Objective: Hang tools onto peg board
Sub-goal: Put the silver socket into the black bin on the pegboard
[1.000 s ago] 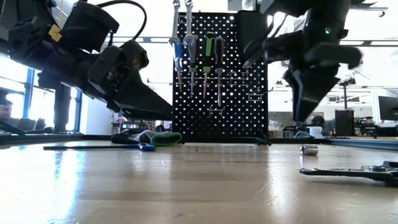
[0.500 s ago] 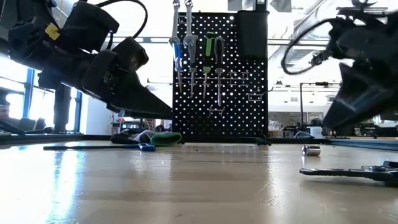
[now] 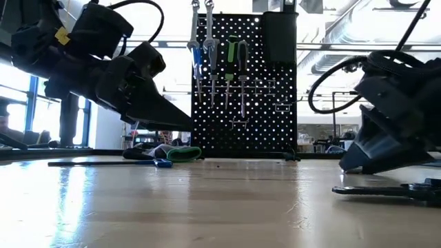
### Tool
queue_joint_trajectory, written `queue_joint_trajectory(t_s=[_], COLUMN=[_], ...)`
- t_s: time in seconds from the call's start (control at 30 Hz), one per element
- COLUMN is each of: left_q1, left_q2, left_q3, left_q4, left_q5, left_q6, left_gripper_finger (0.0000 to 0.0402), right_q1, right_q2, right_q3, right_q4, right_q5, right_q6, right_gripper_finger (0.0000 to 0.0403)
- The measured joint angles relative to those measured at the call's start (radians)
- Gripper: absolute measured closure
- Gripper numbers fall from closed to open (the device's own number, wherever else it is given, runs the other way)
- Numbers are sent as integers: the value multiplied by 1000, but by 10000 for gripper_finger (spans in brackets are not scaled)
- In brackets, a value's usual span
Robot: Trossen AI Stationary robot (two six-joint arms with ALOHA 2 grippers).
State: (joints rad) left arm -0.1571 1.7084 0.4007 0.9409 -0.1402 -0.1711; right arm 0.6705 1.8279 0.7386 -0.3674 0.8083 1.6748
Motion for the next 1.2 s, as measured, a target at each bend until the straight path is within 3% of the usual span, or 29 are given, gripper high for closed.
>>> queue_joint_trajectory(t_s=[0.27, 0.53, 0.9, 1.2], left_q1=[7, 7, 7, 7], left_q2=[0, 0, 0, 0], left_q3=[0, 0, 0, 0], left_q4=[5, 7, 7, 7], left_q5=[0, 0, 0, 0], left_q6=[-11, -20, -20, -20], left_gripper_finger=[209, 209, 209, 209], right_q1=[-28, -8, -1, -37], right_q2=[48, 61, 55, -49], right_q3=[0, -6, -6, -8], right_q4=[21, 6, 0, -36], right_q5=[33, 54, 60, -17], right_q6=[-24, -45, -59, -163], right_gripper_finger=[205, 336, 336, 336])
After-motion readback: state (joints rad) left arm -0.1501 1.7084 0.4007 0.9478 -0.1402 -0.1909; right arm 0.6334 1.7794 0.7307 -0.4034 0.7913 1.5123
